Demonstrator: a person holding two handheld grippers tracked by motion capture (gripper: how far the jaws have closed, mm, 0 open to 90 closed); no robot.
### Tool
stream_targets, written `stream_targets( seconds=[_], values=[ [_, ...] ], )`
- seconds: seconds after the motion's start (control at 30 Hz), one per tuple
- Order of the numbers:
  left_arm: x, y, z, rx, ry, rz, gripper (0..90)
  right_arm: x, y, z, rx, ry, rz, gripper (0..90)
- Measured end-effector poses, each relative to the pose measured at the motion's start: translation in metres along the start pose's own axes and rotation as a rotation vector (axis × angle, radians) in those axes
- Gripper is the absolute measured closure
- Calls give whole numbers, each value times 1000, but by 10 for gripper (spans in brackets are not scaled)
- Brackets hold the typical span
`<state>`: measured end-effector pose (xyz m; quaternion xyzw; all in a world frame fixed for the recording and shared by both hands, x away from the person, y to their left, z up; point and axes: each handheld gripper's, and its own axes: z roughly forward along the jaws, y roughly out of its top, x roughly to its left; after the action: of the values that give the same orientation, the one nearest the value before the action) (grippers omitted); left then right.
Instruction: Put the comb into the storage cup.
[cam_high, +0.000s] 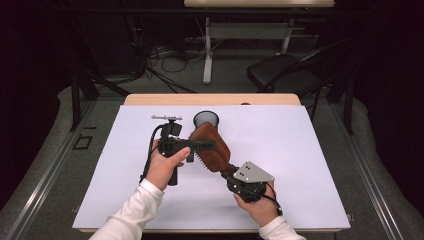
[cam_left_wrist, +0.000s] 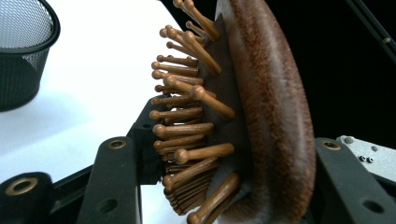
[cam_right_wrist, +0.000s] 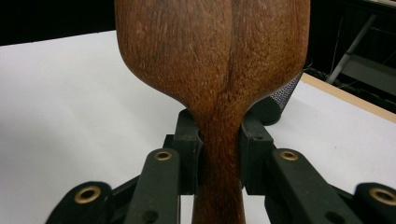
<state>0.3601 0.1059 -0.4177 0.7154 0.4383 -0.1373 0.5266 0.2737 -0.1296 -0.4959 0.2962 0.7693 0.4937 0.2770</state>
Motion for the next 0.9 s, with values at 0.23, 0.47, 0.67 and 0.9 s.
stream_targets(
  seconds=[0.23,0.47,0.67,0.9],
  values=[
    [1,1,0,17,-5,-5,502,0,0,0,0,0,-2,726],
    [0,2,1,24,9,-14,503,0,-1,1,5,0,2,726],
    [-2,4,2,36,18,-37,513,-1,-1,1,4,2,7,726],
    [2,5,3,41,16,-75,526,-2,-1,1,10,4,25,723]
  ],
)
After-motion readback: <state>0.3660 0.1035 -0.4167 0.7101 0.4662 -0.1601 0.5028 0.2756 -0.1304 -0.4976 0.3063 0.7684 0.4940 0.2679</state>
